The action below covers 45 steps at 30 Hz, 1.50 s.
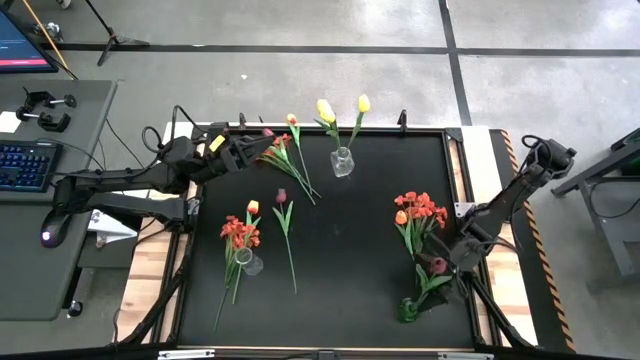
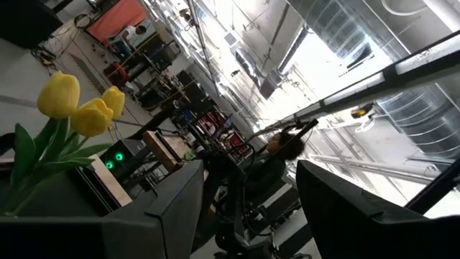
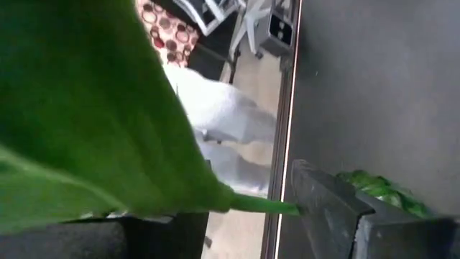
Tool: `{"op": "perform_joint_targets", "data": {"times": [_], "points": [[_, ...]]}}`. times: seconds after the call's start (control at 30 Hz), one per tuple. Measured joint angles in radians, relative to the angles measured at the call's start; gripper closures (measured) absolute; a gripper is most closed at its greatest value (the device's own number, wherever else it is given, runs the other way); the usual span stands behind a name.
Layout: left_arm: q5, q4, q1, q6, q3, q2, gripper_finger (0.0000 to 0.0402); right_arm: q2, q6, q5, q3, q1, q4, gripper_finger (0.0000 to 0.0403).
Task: Sort flowers into vase by color
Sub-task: Put the right red tulip into the green vase
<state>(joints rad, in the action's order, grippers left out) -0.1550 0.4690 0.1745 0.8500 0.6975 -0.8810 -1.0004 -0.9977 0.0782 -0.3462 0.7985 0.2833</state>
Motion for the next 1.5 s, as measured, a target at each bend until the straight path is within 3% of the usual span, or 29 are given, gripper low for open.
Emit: {"op": "perform_joint_targets", "data": {"times": [0.43, 0.63, 1.17, 1.5], "points": [[0.0, 0.0, 0.0, -0.024, 0.0, 0.0, 0.019, 0.0, 0.006, -0.034, 0.0, -0.001, -0.039, 0.022], [0.0, 0.0, 0.0, -0.024, 0.0, 0.0, 0.019, 0.0, -0.063, -0.044, 0.0, -0.002, -0.039, 0.022], [0.0, -0.001, 0.0, -0.052, 0.0, 0.0, 0.019, 0.0, -0.102, -0.003, 0.0, -0.002, -0.039, 0.022], [0.0, 0.0, 0.0, -0.109, 0.0, 0.0, 0.019, 0.0, -0.172, -0.052, 0.0, -0.002, -0.039, 0.022]]}}
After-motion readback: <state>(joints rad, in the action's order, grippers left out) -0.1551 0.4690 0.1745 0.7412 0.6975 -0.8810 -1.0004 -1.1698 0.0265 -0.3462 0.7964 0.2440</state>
